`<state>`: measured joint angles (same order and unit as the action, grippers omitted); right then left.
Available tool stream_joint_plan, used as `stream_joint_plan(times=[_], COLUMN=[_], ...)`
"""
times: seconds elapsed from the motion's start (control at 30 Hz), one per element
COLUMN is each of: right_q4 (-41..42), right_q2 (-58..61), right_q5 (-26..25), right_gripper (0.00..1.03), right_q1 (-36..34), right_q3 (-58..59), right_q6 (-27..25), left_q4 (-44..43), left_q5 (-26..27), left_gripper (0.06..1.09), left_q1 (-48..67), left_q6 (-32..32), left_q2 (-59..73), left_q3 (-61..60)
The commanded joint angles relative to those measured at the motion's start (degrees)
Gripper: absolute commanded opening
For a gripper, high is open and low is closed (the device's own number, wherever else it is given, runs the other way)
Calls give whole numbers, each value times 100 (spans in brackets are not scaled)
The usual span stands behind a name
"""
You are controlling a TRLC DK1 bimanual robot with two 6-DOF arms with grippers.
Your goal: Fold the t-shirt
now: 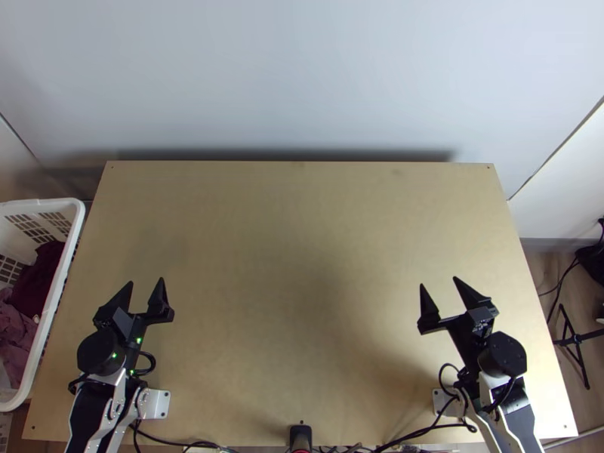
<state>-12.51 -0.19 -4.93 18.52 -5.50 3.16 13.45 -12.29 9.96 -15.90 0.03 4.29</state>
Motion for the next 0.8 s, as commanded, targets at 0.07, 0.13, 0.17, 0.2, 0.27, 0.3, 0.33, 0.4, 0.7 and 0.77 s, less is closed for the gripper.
stream_joint_plan(times=[0.07,0.13,0.17,0.2,0.27,0.3,0.33,0.4,0.7,0.77], right_q4=[-6,-14,-14,-14,-41,-41,-49,-58,583,812], right_q2=[19,19,19,19,19,19,45,54,98,186], right_q5=[9,9,18,18,18,18,18,18,1,9], right_gripper=[98,98,98,98,98,98,98,98,98,98], right_q1=[-288,-385,-429,-455,-437,-429,-429,-429,-604,-833], right_q3=[5,5,5,5,5,14,14,14,5,-22], right_q6=[62,62,80,97,150,203,255,291,440,379], left_q4=[43,43,43,43,52,52,43,43,-607,-959], left_q5=[-10,-19,-19,-19,-19,-19,-19,-19,166,219], left_gripper=[103,103,103,103,103,103,103,103,103,103], left_q1=[-205,-240,-266,-275,-275,-284,-310,-328,-345,-319], left_q6=[-115,-89,-89,-80,-133,-150,-159,-150,122,228], left_q2=[14,85,102,76,23,6,-12,-12,23,120], left_q3=[1,1,1,1,1,1,1,1,10,28])
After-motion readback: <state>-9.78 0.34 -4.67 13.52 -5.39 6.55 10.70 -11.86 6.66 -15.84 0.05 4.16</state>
